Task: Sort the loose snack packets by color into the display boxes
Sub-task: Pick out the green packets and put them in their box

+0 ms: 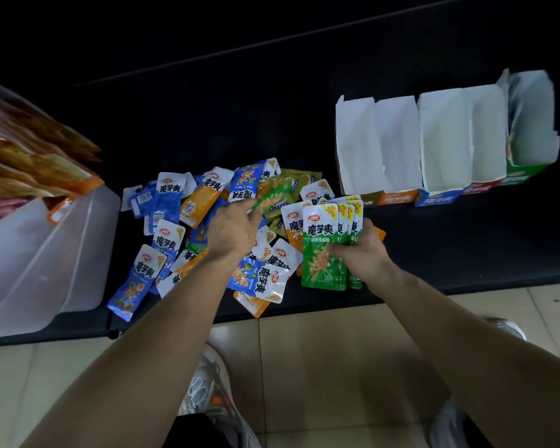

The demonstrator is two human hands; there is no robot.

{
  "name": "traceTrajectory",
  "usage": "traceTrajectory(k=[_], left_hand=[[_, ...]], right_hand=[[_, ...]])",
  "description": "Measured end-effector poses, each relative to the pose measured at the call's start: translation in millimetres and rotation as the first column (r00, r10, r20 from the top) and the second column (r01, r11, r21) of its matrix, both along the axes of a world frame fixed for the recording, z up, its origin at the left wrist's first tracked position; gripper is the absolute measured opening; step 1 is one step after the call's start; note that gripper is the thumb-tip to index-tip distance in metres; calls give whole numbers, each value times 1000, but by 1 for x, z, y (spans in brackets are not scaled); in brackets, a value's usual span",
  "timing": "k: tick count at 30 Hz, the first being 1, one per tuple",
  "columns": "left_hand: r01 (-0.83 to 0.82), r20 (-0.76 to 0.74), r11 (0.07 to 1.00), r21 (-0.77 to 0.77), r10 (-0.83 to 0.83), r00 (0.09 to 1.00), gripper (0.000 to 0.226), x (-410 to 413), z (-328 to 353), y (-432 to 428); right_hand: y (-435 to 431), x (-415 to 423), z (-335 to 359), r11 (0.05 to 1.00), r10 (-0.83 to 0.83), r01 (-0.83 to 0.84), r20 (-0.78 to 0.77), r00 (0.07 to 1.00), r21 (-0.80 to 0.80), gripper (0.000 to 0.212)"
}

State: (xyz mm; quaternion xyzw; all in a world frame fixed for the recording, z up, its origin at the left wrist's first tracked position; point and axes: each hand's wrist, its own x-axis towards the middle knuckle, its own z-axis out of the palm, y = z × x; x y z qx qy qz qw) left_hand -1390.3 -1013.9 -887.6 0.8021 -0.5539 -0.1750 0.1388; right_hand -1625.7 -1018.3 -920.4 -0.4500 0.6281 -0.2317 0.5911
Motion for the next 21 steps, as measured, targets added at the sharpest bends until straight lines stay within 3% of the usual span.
traceTrajectory(k=[5, 11, 18, 21], left_hand=[[32, -134, 998, 59, -24, 991, 37, 15, 49, -1], [161, -281, 963, 215, -97, 955, 44, 34, 137, 25], [313, -323, 929, 199, -239, 916, 42, 0, 256, 90], [322, -433, 939, 122, -242, 869, 46, -21, 292, 120]], right_hand=[[-10, 4, 34, 996, 70, -72, -34, 997, -50, 58], [-15, -13, 133, 971, 161, -171, -73, 984, -169, 50], [16, -46, 249, 927, 244, -270, -128, 961, -259, 60], [41, -60, 278, 918, 274, -301, -137, 952, -259, 61]])
